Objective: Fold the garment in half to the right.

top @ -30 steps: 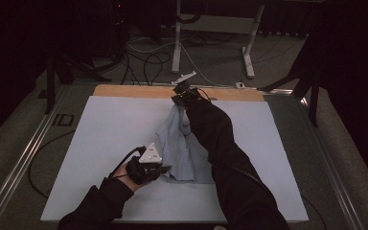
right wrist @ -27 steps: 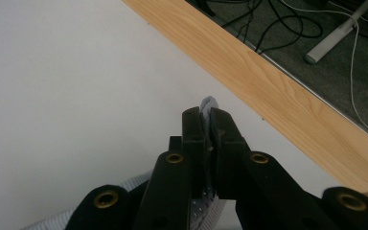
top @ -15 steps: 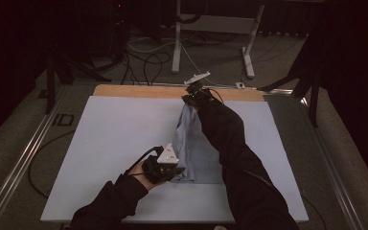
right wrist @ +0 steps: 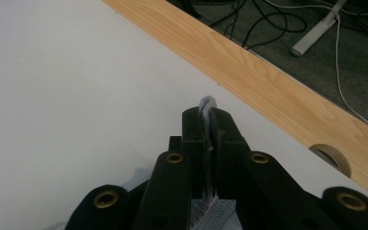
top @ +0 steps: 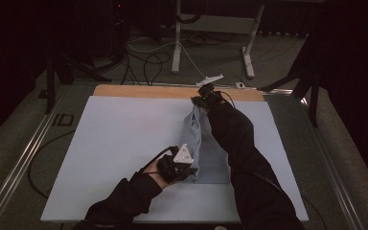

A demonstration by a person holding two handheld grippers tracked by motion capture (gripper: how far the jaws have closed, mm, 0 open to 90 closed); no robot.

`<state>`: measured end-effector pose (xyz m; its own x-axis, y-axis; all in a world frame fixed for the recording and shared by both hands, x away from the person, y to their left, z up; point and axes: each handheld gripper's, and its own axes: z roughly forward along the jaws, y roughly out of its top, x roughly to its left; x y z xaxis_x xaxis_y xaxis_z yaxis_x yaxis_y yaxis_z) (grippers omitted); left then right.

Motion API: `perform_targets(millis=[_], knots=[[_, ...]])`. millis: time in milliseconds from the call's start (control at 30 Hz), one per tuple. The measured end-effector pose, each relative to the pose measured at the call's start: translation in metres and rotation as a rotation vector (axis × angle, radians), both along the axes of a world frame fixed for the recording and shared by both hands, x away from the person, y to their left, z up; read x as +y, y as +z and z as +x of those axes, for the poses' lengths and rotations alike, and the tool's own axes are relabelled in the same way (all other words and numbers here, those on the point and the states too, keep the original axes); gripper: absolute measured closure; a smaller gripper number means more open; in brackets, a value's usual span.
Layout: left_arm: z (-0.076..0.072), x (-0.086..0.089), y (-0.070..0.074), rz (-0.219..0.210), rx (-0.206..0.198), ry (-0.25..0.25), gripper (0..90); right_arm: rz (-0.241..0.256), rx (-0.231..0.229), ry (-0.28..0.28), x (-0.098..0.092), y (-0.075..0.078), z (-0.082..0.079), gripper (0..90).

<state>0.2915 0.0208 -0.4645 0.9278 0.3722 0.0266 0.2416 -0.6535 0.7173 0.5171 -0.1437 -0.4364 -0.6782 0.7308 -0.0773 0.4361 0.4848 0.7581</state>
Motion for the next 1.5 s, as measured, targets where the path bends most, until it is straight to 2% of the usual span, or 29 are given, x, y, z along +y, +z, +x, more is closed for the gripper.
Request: perform_targets(millis=[200,533,700,900,1067,1233,1300,1367,1500], knots=[[0.002,-0.015,-0.006,0.013,0.003,-0.005,86.8,0.016,0.009,0.0,-0.004,-0.002,0.001,86.4],[0.008,-0.036,-0.02,0.036,0.009,0.007,86.8,0.024,0.044,0.001,-0.009,-0.02,0.009,86.2],[0.011,-0.047,-0.026,0.031,0.015,0.018,86.7,0.034,0.058,0.004,-0.014,-0.027,0.013,86.2],[0.013,-0.053,-0.031,0.029,0.018,0.023,86.6,0.043,0.073,0.006,-0.017,-0.032,0.017,86.1],[0.014,-0.057,-0.034,0.045,0.019,0.024,86.6,0.04,0.088,0.005,-0.021,-0.039,0.02,85.8],[0.017,-0.061,-0.038,0.064,0.039,0.024,86.5,0.054,0.114,0.013,-0.027,-0.045,0.021,84.5],[0.018,-0.062,-0.04,0.07,0.044,0.028,86.5,0.07,0.118,0.014,-0.029,-0.046,0.021,79.3],[0.018,-0.064,-0.042,0.074,0.047,0.029,86.5,0.081,0.111,0.02,-0.03,-0.046,0.019,67.3],[0.018,-0.068,-0.044,0.078,0.051,0.032,86.3,0.067,0.108,0.03,-0.035,-0.042,0.018,42.2]])
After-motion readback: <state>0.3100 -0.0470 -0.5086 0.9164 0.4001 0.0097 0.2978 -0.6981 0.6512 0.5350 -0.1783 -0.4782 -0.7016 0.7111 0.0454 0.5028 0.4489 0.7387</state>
